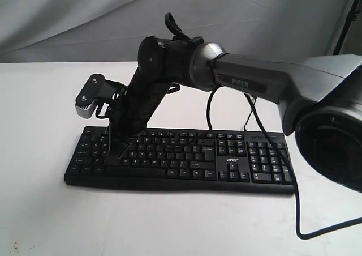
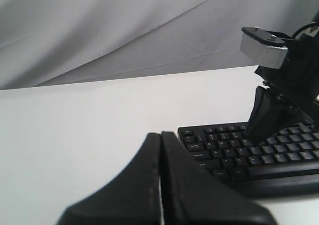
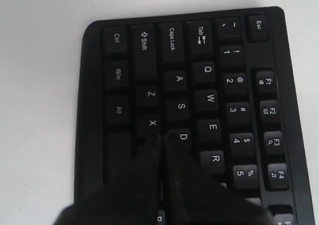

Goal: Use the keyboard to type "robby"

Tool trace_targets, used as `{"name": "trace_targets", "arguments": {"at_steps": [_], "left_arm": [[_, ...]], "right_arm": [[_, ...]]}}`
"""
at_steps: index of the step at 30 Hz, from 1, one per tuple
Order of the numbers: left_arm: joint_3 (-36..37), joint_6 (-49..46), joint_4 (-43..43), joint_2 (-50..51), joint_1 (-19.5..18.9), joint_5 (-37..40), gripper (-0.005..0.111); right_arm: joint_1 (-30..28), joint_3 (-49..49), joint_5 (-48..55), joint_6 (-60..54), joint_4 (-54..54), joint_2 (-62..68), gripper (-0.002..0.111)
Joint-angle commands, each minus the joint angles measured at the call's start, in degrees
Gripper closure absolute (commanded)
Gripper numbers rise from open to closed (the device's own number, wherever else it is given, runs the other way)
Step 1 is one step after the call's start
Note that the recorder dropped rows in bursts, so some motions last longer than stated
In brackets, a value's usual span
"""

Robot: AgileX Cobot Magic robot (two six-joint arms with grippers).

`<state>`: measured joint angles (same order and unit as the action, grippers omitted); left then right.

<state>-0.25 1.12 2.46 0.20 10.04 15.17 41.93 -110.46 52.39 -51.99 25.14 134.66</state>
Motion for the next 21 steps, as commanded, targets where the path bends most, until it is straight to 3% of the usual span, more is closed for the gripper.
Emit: {"name": "trace_targets", "arguments": {"at_steps": [1,21], "left_arm": [[0.25,0.16,0.27,-0.20,0.32,-0.33,0.107],[0.25,0.16,0.27,-0.20,0.32,-0.33,0.107]], "right_arm": [[-0.96,-0.58,0.34,-0.19,-0.09,-0.27,0.108],[-2.05,-0.58,-5.83,-3.51,2.62,1.73,0.108]]}}
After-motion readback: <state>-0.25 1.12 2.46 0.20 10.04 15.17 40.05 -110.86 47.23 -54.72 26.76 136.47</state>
